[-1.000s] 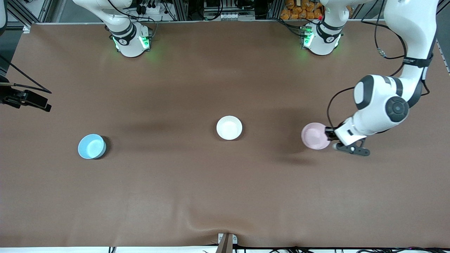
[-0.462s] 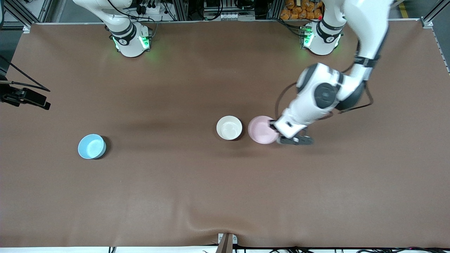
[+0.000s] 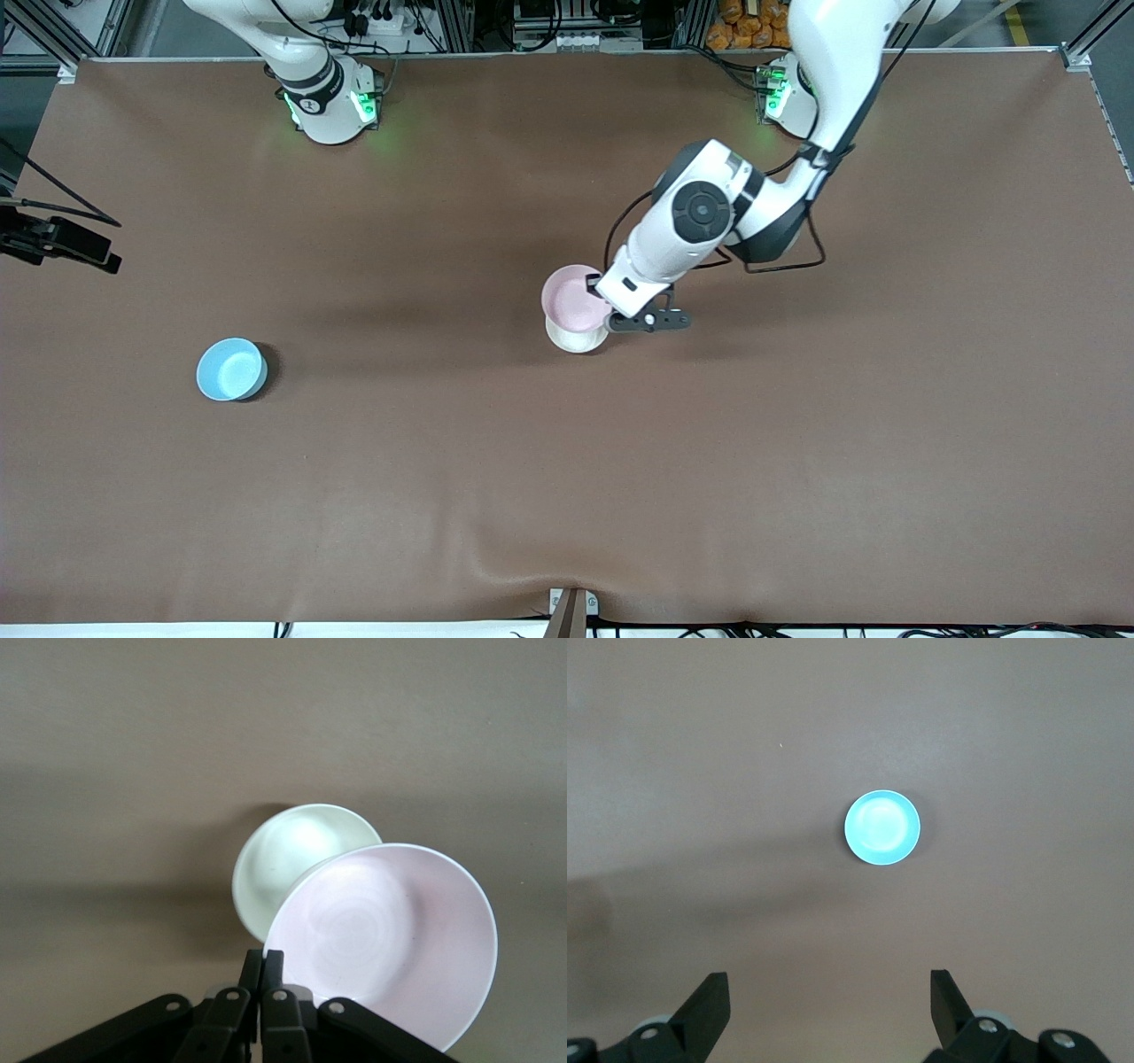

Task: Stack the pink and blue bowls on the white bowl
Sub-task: 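Carry the pink bowl with the left gripper onto the white bowl, then lower the pink bowl into the white bowl while the right gripper reaches the blue bowl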

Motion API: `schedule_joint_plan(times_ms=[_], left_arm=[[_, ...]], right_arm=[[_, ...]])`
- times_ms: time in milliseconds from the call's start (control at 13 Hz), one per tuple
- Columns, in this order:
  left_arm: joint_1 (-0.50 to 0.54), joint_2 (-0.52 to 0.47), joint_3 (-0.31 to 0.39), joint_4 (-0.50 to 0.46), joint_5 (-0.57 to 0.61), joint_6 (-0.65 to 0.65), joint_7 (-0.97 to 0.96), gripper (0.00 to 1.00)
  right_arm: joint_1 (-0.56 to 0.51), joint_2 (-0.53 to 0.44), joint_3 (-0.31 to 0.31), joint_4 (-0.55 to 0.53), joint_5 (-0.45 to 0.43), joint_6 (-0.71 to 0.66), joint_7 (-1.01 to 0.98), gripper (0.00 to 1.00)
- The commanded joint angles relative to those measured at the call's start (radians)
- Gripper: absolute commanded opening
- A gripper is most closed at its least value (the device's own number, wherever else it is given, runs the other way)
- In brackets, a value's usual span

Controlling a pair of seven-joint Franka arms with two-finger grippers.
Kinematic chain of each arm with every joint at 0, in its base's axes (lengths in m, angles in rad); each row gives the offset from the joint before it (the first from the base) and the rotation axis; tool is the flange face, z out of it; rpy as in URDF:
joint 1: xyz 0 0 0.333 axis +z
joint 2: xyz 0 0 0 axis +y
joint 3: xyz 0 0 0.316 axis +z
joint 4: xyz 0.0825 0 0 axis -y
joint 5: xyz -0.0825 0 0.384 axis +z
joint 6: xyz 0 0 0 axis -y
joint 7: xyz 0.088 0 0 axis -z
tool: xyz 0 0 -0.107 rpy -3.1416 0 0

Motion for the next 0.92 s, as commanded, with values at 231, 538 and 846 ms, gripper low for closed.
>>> schedule_joint_plan(times_ms=[231,538,846], left_arm=[[-0.034,0.061,0.02,0.01,-0.003,0.067,-0.013,0.0],[-0.026,0.054,0.021,0.002,0.04,0.06,-0.021,0.0],[-0.017,0.064,0.021,-0.001,0.071,0.068,-0.024,0.0]], right_arm=[[-0.079,0.066,0.008,-0.004,-0.013,0.061,-0.013,1.0],[-0.133,0.209,0.008,-0.028,-0.024,0.158,-0.004,1.0],[-0.156,0.255,0.008,-0.186,-0.029,0.406,-0.014,1.0]])
